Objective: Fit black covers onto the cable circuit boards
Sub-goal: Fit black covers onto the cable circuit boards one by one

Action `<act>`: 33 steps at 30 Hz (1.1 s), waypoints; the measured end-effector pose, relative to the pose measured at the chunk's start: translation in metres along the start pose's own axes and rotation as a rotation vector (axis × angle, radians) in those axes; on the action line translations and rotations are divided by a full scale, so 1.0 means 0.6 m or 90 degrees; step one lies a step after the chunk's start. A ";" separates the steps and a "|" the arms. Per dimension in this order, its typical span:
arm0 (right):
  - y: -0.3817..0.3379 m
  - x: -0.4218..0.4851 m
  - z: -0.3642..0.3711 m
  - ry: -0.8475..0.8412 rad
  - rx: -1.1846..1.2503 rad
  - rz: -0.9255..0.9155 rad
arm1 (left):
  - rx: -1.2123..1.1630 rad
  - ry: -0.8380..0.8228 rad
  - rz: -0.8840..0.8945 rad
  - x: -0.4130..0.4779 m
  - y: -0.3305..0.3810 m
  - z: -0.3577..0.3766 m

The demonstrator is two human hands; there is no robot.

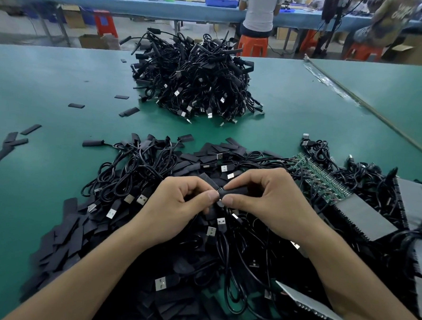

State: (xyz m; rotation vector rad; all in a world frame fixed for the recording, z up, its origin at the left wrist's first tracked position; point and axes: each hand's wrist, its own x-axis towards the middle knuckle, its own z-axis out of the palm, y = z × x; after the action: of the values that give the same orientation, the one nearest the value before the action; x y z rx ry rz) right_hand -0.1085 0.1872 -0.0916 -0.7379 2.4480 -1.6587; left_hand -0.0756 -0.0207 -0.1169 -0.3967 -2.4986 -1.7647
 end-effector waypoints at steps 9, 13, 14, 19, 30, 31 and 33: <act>-0.002 0.001 -0.004 0.001 -0.056 0.002 | -0.047 -0.009 0.003 -0.002 -0.002 0.001; -0.002 -0.001 -0.002 -0.013 -0.096 -0.011 | -0.031 -0.019 -0.001 -0.003 -0.002 0.000; -0.001 -0.002 -0.001 -0.010 -0.101 -0.015 | -0.031 -0.021 -0.003 -0.003 -0.002 0.000; -0.001 -0.004 0.002 0.001 -0.082 -0.038 | -0.048 -0.017 -0.013 -0.004 0.001 0.001; 0.003 -0.002 0.006 0.055 -0.093 -0.064 | -0.027 0.018 -0.011 -0.003 0.003 0.002; 0.003 -0.001 0.005 0.054 -0.094 -0.061 | -0.027 0.018 -0.014 -0.003 0.002 0.001; 0.005 -0.002 0.005 0.048 -0.115 -0.061 | -0.022 0.017 -0.019 -0.003 0.000 0.001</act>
State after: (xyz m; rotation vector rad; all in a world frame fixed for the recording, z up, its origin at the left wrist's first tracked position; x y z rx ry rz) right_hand -0.1075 0.1857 -0.0955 -0.8411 2.6826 -1.5358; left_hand -0.0736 -0.0206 -0.1171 -0.3374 -2.4726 -1.8143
